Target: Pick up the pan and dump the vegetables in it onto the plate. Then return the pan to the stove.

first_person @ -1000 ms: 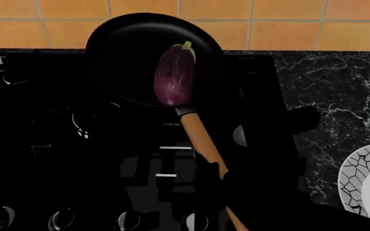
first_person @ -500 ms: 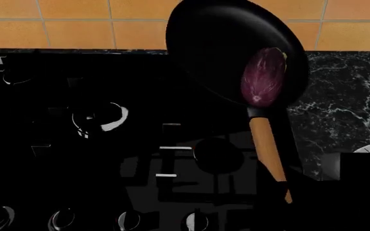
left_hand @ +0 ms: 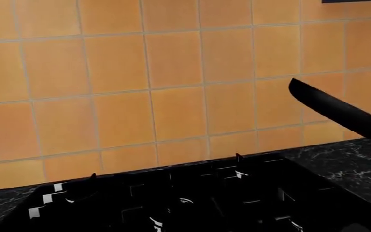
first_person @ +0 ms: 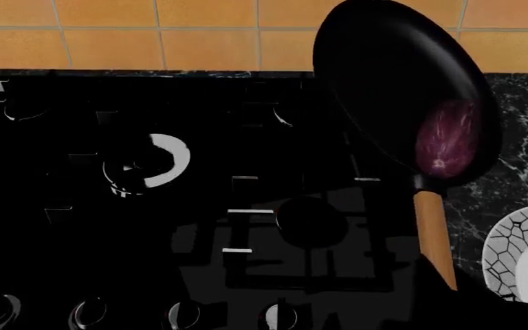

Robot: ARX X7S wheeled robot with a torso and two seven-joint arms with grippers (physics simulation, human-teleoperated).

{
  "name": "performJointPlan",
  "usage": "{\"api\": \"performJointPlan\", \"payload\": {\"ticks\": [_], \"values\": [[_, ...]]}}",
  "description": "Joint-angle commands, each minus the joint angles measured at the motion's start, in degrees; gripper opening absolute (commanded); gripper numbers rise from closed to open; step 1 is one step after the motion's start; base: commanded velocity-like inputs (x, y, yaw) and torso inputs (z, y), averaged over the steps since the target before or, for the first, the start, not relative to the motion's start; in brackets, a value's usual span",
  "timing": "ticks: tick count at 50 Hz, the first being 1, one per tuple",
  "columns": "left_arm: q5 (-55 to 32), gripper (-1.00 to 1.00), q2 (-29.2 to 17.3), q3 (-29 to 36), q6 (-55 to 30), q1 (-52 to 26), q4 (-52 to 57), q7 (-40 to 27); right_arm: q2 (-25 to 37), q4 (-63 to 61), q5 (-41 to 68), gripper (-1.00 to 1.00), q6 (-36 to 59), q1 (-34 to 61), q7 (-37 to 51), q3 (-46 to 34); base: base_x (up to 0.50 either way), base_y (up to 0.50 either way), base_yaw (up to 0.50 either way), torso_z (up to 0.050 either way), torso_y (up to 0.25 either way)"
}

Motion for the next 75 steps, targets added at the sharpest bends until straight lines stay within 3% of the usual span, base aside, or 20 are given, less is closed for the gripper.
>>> {"api": "performJointPlan", "payload": {"ticks": [1, 17, 33, 44, 55, 62, 68, 75], "values": [[0.1, 1.00, 0.0, 0.6, -0.3, -0.3, 0.2, -0.2, 0.0, 1.2, -3.1, -1.00, -4.7, 0.6, -2.6, 7.0, 0.00, 0.00, 0.00, 0.000, 0.000], [0.0, 1.00, 0.0, 1.7, -1.3, -1.2, 0.8, -0.8, -5.3, 10.7, -1.7, -1.00, -1.1, 6.5, -5.9, 4.1, 0.00, 0.00, 0.00, 0.001, 0.003], [0.1, 1.00, 0.3, 3.0, -1.7, -2.5, 1.0, -0.8, -3.1, 4.1, -4.2, -1.00, -0.6, 6.4, -3.5, 4.4, 0.00, 0.00, 0.00, 0.001, 0.003], [0.1, 1.00, -0.1, 3.2, -1.5, -2.4, 1.0, -1.0, -3.8, 2.7, 0.2, -1.00, -10.3, -1.2, -11.3, 10.9, 0.00, 0.00, 0.00, 0.000, 0.003], [-1.4, 1.00, -1.0, 4.1, -3.0, -4.0, 4.5, -3.1, -9.7, 7.9, 1.7, -1.00, -10.8, -0.3, -17.4, 8.6, 0.00, 0.00, 0.00, 0.001, 0.002], [-2.6, 1.00, -3.4, 8.1, -1.1, -7.1, 4.7, -6.2, -13.9, 10.8, 3.2, -1.00, -13.1, -1.2, -23.3, 8.6, 0.00, 0.00, 0.00, 0.001, 0.003], [-4.6, 1.00, -9.1, 18.4, 4.9, -14.4, 4.8, -12.5, -18.9, 15.6, 5.4, -1.00, -15.0, -2.7, -30.6, 8.1, 0.00, 0.00, 0.00, 0.000, 0.002], [-4.9, 1.00, -9.8, 21.6, 6.4, -16.6, 4.5, -13.7, -19.4, 16.5, 6.8, -1.00, -15.4, -3.5, -33.3, 8.7, 0.00, 0.00, 0.00, 0.001, 0.003]]}}
